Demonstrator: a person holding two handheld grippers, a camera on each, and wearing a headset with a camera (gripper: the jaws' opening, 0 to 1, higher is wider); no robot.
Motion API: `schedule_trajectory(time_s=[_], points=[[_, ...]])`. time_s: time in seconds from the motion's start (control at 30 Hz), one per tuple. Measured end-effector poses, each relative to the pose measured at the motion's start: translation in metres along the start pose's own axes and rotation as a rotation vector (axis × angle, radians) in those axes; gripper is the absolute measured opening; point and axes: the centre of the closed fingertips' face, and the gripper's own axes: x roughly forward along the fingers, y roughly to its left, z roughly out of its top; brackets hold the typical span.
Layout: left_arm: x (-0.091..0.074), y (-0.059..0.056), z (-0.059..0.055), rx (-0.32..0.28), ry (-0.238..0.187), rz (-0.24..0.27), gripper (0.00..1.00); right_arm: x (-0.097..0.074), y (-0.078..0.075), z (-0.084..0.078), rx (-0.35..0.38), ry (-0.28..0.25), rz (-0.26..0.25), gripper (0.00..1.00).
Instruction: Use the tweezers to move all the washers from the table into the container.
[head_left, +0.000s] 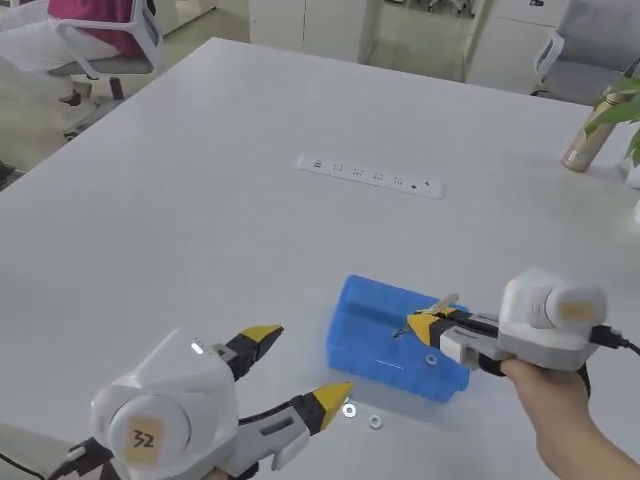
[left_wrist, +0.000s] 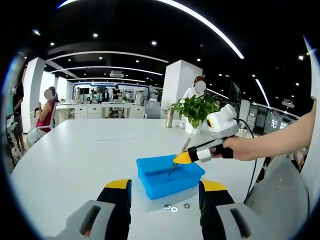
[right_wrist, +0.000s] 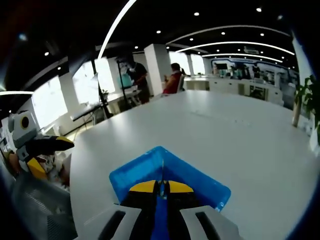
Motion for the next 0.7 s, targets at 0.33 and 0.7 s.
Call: schedule_trajectory(time_s=[0.33,0.7], points=[[0.001,0.000,-0.001,0.007,0.009,-0.003,0.53,0.006,0.001,-0.015,-0.010,0.038,-0.006,0.03],[0.001,0.000,-0.002,0.010,0.011,-0.001,0.53,0.004,0.004,-0.012,-0.038,0.013,-0.002,0.03]])
